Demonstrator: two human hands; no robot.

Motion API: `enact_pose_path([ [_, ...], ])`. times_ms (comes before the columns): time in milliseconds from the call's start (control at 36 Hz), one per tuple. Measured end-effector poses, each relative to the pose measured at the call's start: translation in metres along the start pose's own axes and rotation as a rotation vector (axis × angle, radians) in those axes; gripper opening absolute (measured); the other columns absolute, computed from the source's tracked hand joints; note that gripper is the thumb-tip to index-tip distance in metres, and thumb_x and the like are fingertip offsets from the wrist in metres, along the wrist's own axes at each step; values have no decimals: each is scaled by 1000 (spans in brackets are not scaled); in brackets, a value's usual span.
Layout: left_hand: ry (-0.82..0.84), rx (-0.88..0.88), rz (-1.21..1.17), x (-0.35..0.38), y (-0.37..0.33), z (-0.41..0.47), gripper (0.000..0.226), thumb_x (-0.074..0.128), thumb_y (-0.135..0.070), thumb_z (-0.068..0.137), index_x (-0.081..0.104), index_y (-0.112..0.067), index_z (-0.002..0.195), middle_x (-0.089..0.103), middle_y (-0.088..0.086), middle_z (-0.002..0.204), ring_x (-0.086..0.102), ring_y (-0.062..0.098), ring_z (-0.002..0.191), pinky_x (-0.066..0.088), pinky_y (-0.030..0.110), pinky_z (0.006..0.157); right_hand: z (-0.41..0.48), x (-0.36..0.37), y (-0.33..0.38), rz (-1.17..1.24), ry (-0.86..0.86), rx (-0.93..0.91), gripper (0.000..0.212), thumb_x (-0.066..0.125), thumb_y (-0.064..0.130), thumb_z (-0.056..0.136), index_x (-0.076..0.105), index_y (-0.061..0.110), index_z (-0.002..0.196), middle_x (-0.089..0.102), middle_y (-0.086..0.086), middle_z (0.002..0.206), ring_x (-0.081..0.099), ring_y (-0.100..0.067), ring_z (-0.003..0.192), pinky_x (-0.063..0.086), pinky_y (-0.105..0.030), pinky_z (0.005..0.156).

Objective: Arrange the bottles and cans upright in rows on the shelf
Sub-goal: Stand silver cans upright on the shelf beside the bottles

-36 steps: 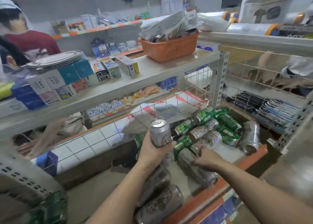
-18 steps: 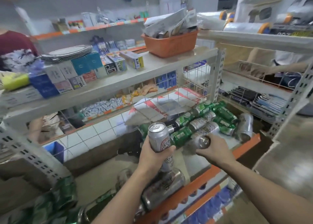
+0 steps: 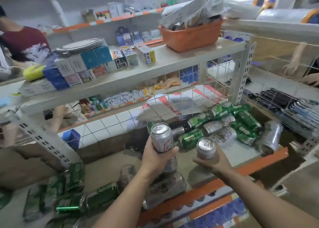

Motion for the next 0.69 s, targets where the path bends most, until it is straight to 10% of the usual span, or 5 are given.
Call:
enact_pose_path([
  [111,-78,-16,-18,-8,6,-3,69,96,-23,55,65,-25,117,75,6,109,70,29,107,60,51,89,7,-3,-6,-17,-3,16,51,93,5,68,65,17,108,76,-6,92,70,-23,86,57,-30,69],
  [250,-172,40,58,-35,-18,-15,49,87,2,72,63,-14,112,75,-6,91,71,7,86,55,15,66,12,10,36,-56,-11,-46,41,91,5,71,65,20,100,74,-5,93,69,-20,84,54,-29,70],
  [444,-361,79,192,-130,-57,-52,46,93,-16,68,66,-20,105,75,-8,91,73,7,87,55,17,67,10,102,139,-138,108,-213,30,91,17,69,71,17,91,75,2,81,72,-16,76,59,-32,64],
  [556,-499,62,221,-211,-69,-92,49,93,-29,62,68,-23,103,77,-4,94,74,18,93,63,41,81,-25,188,184,-92,288,-281,26,87,8,76,69,12,95,74,-1,84,69,-11,71,52,-20,57],
  [694,-683,79,215,-306,-74,-172,43,92,-23,71,70,-26,109,78,-9,98,75,10,93,59,26,75,-94,302,203,-87,503,-332,23,89,14,74,68,15,85,72,5,73,67,-10,67,53,-23,57],
])
Point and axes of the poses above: each hand's wrist, its own z-axis towards the middle knuckle, its own x-axis out of the palm, y = z × x, the point moved 9 cm from there along z, towards the middle knuckle
